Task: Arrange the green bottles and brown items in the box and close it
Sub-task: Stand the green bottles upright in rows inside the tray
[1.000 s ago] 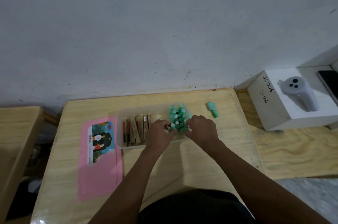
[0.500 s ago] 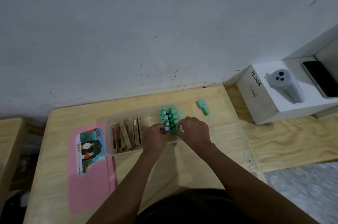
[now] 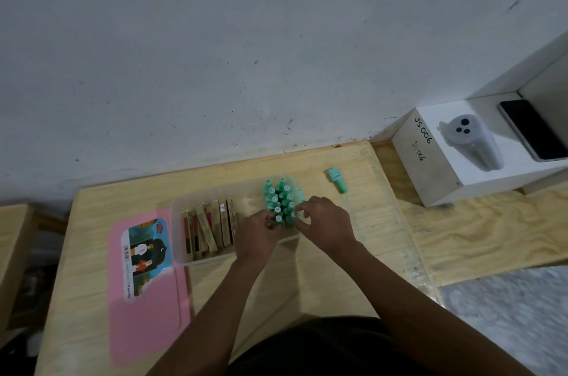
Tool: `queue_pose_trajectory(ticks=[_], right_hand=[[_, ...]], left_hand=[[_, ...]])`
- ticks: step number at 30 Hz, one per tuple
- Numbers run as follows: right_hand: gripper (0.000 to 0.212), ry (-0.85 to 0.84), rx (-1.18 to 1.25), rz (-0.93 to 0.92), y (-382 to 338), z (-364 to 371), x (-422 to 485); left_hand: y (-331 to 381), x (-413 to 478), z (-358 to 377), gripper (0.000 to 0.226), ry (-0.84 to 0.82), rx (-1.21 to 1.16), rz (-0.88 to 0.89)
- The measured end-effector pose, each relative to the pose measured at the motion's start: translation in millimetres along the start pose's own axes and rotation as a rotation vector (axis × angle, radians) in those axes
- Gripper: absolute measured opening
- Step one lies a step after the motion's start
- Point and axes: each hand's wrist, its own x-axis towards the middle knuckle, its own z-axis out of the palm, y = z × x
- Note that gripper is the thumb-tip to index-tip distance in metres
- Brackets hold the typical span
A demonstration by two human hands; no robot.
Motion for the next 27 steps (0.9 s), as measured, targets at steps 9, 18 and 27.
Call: queue_pose_trajectory(ticks=[9,18,27], right_hand=[[0.023,0.063,0.094,0.077,22.6,-9.4,-11.7],[0.025,0.075,0.142,0.318,63.9,-16.3,-8.8],[0.034,-0.008,0.224,0.496,101.4,-14.4,14.3]], left_hand=[[0.9,-0.4,-0.9,0.020,-0.012,0.008,0.009],[10.4,-1.5,-7.3,0.035,0.116,0.018,0.165],[71.0,61.7,-2.3,0.022,0.247,0.226,0.407]])
